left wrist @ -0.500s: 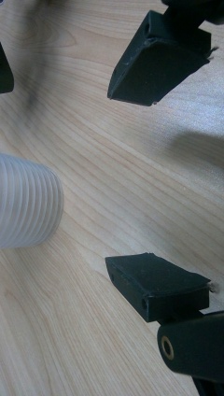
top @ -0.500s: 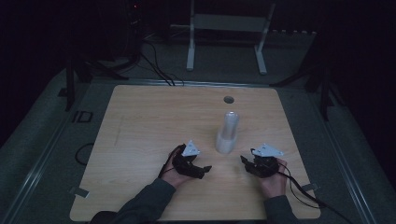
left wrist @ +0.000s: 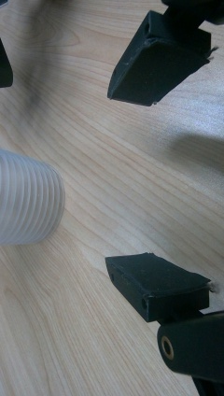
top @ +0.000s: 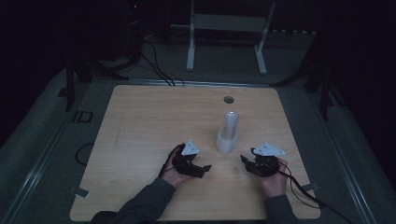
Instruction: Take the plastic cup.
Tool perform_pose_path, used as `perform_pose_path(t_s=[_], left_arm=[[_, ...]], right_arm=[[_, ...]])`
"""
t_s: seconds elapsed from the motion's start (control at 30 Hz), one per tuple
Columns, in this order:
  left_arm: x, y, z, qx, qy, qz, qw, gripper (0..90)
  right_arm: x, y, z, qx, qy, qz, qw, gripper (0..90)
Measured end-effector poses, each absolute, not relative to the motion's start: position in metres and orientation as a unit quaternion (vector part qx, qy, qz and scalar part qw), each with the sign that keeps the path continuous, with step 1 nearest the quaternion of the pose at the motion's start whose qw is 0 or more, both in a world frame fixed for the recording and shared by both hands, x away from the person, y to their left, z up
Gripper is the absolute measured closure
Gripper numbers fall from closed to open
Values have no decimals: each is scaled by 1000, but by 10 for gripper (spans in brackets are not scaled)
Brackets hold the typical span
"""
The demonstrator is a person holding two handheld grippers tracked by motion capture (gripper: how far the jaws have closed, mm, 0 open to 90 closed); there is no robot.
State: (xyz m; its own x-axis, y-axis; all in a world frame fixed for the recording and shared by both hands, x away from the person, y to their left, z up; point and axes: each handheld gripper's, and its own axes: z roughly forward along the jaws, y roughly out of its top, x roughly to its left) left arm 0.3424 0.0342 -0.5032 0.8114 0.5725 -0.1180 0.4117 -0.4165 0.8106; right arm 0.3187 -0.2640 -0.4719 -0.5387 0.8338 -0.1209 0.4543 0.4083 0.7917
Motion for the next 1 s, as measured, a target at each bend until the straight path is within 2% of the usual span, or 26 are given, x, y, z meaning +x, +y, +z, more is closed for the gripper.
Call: perform_pose_path(t_s=[0.47,0.67,1.0], left_arm=[[355,25,-482,835,280,107,461,175],[361,19,-474,836,270,119,463,175],[369,9,-465,833,259,130,471,174]], right_arm=[[318,-260,-454,385,800,375,268,448],[319,-263,-438,381,792,400,261,441],[323,-259,-416,361,791,411,273,426]])
